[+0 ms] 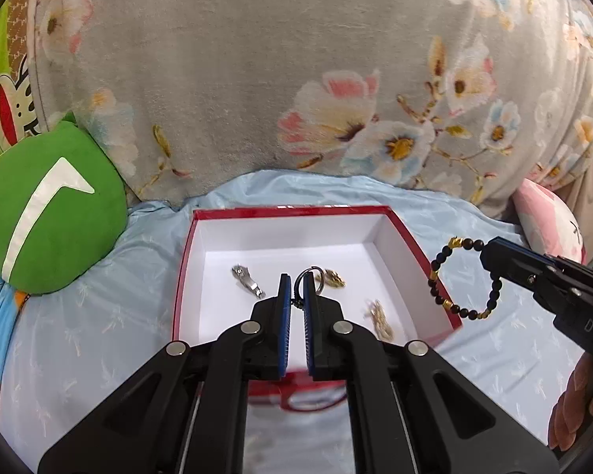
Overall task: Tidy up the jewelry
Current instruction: 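Carry the silver ring and black-bead bracelet over the red box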
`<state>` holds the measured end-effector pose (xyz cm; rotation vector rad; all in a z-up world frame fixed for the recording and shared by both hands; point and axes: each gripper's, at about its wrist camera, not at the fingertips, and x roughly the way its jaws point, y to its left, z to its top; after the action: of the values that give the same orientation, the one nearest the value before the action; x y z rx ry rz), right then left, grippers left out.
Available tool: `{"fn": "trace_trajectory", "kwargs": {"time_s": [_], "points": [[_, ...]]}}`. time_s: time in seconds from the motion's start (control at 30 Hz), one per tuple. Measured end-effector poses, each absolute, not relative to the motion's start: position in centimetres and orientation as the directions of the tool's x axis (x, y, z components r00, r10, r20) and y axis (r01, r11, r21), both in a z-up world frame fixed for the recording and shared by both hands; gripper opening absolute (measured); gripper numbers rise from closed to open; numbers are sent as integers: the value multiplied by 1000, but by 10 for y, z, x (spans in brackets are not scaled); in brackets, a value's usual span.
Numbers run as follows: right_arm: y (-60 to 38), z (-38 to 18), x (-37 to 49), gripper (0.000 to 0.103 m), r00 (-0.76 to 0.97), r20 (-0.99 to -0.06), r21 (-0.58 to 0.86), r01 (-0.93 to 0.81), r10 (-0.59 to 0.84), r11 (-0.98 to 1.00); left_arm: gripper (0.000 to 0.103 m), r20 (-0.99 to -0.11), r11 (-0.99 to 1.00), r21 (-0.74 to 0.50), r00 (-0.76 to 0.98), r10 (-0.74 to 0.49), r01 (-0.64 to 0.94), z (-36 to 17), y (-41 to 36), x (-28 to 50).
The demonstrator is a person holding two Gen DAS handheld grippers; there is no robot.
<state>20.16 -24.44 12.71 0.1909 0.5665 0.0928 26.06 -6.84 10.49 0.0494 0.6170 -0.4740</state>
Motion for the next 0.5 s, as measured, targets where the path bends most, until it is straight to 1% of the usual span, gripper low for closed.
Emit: {"fn": "trace_trajectory", "kwargs": {"time_s": [0.3, 0.5], "points": [[-244, 96, 271, 7, 792, -589, 220, -33, 160, 975, 5, -608, 900, -88, 692, -388, 427, 79, -87, 320], [-245, 75, 298, 7, 767, -625, 204, -21, 147, 979, 5, -642, 909, -83, 676, -362, 408, 59, -97, 347]]}}
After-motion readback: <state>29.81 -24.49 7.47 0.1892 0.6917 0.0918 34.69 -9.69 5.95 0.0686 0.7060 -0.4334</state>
